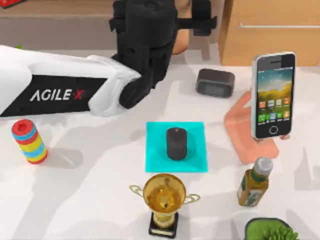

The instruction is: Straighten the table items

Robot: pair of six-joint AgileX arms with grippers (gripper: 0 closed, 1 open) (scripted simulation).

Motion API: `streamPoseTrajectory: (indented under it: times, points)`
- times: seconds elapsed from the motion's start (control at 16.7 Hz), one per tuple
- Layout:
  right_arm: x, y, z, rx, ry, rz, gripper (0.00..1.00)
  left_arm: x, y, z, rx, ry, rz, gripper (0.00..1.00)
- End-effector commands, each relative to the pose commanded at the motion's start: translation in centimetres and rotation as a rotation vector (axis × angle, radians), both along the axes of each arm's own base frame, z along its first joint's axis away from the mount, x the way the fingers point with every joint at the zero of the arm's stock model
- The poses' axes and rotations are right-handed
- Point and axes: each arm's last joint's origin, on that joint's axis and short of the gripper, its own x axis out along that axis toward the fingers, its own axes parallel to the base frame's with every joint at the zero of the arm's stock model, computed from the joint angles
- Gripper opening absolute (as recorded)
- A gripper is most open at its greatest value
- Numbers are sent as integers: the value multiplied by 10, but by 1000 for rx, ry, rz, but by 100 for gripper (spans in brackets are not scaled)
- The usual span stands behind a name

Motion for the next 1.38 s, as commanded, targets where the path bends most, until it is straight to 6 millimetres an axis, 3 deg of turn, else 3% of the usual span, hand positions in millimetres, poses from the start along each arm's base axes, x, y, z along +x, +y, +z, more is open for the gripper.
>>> streamPoseTrajectory:
  times: [0.3,0.66,0.84,1.38]
  points:
    - [0,0,0,0,0,0,100,41,1,47,20,-37,55,0]
    - [0,0,0,0,0,0,100,88,23,46,100,-35,161,0]
    - [0,0,0,0,0,0,100,96,27,38,124,-21,175,0]
    - [0,0,0,0,0,0,100,96,27,38,124,-21,175,0]
